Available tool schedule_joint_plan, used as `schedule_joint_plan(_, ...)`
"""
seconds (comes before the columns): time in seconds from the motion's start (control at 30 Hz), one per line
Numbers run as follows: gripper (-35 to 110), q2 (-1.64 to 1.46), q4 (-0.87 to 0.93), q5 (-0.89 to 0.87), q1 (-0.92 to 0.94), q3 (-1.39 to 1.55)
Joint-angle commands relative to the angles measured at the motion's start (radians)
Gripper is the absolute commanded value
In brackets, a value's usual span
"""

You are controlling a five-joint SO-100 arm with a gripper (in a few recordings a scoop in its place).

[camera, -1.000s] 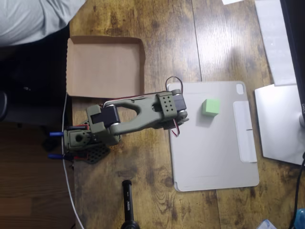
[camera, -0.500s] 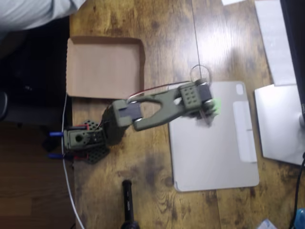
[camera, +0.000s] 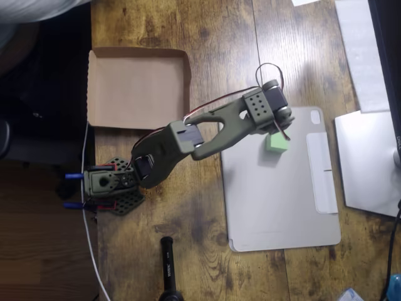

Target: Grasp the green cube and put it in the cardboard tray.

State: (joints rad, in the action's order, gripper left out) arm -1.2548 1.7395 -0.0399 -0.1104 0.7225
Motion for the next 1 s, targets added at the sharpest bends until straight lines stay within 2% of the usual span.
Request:
schedule_joint_plan(0.0,0,-0.015,-0.025,-0.021,-0.025,-0.064)
schedule_joint_plan(0.27,4,0.014,-0.173,0.092,0.034,-0.057)
schedule_joint_plan(0.4,16,0.015,-0.224,0.066,0.06,0.014)
schedule_joint_plan(0.67,31,-0.025,-0.387,0.04,0.084,0.295)
schedule_joint_plan(0.97,36,-0.063,-0.5,0.063,0.107,0.407)
